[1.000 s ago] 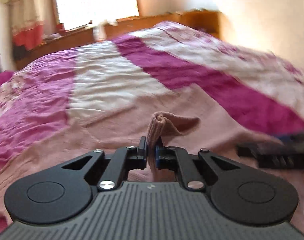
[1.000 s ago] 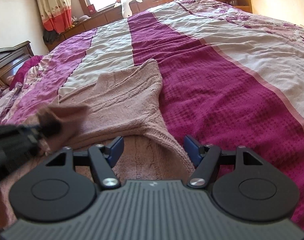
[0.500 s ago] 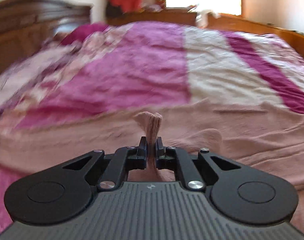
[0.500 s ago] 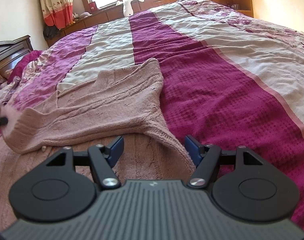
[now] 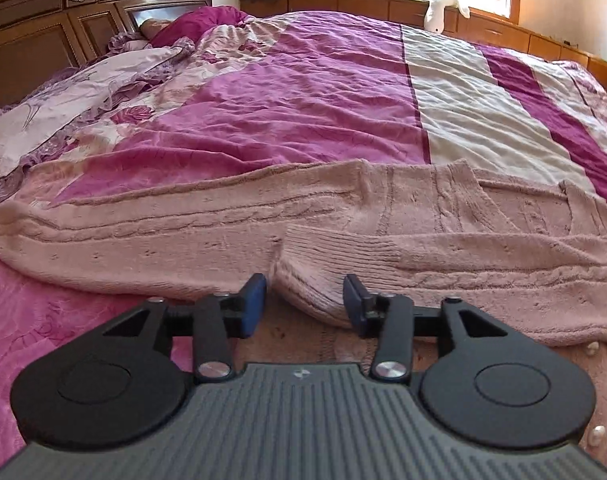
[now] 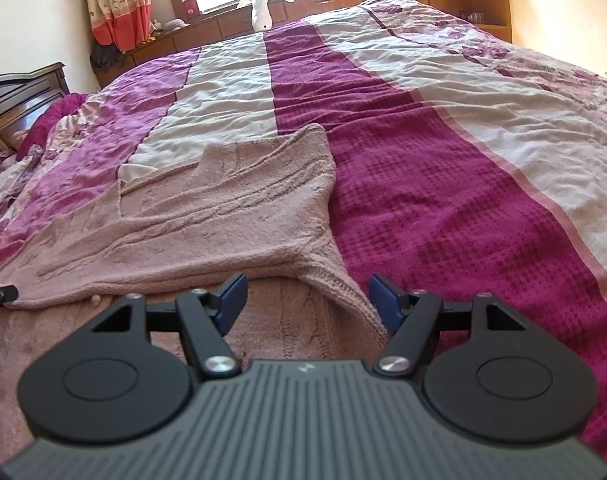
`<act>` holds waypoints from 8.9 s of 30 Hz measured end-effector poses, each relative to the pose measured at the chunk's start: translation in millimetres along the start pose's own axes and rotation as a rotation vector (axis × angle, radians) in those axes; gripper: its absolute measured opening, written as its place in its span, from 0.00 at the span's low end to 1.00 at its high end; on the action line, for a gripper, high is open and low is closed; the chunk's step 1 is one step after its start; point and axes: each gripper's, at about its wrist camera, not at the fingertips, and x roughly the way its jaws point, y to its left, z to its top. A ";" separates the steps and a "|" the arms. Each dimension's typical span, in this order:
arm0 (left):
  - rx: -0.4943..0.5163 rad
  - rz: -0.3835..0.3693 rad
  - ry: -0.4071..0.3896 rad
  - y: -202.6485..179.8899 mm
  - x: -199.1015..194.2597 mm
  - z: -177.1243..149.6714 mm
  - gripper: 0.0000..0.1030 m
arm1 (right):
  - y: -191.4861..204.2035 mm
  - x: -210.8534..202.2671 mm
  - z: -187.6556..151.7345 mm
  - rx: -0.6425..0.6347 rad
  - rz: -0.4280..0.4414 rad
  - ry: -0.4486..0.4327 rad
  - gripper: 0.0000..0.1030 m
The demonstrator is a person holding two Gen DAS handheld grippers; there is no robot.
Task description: Fold small clothes
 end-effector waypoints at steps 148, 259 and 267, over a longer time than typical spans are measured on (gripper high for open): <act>0.222 -0.298 0.103 -141.1 0.5 8.4 0.59 | 4.9 -26.3 -8.7 0.081 0.131 -0.010 0.69; 0.015 0.006 0.104 32.6 -34.6 20.9 0.72 | 250.0 62.7 22.8 -0.410 0.454 0.066 0.11; 0.043 -0.056 0.089 4.9 -21.7 35.5 0.72 | 193.6 39.7 76.7 -0.300 0.392 -0.049 0.11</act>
